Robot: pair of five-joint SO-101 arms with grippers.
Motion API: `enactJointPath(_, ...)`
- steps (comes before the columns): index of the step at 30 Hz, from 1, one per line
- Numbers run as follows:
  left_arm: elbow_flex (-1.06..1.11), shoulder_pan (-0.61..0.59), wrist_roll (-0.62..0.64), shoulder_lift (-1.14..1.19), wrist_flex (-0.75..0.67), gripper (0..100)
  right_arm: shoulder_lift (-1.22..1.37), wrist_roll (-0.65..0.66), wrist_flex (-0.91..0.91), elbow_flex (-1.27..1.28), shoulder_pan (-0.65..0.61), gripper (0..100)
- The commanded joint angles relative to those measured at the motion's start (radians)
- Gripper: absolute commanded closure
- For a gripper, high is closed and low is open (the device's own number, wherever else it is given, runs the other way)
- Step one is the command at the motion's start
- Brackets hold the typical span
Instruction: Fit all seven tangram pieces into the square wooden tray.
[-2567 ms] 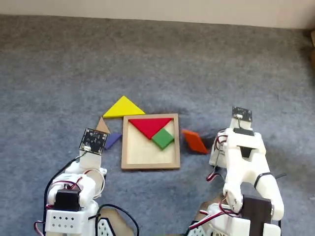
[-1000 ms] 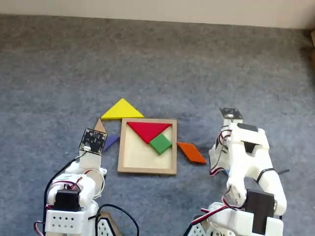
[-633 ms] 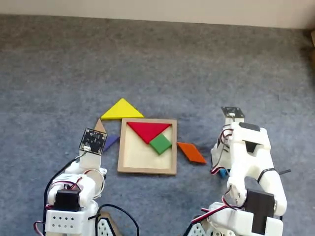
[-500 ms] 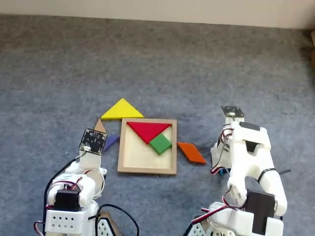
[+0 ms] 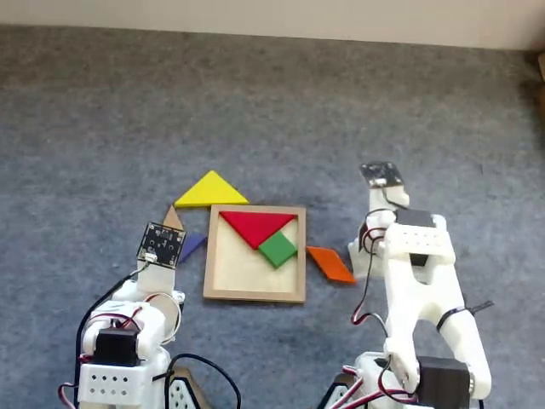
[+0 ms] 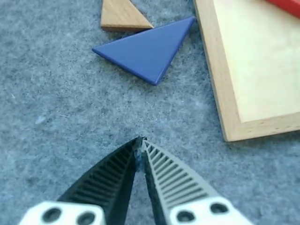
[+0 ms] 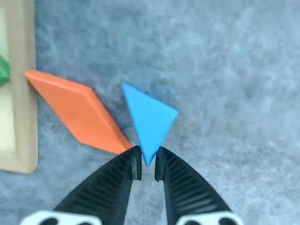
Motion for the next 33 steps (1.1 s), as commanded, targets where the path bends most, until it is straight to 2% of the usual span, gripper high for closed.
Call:
enactJointPath(1, 0.019, -0.005, 0.000, -0.019, 0.006, 100, -0.045, 0.005, -0.087, -0.065, -0.028, 94.7)
enactJointPath(6, 0.019, -0.005, 0.000, -0.019, 0.006, 100, -0.053, -0.008, -0.186, -0.067, -0.030, 94.7)
enactJointPath(10, 0.019, -0.005, 0.000, -0.019, 0.006, 100, -0.051, -0.106, -0.280, -0.067, -0.031, 94.5)
enactJointPath(19, 0.019, -0.005, 0.000, -0.019, 0.006, 100, -0.044, -0.218, -0.473, -0.067, -0.096, 94.5)
enactJointPath(29, 0.019, -0.005, 0.000, -0.019, 0.006, 100, -0.042, -0.230, -0.656, -0.059, -0.147, 94.3)
enactJointPath(33, 0.019, -0.005, 0.000, -0.019, 0.006, 100, -0.041, -0.304, -0.638, -0.065, -0.140, 92.6)
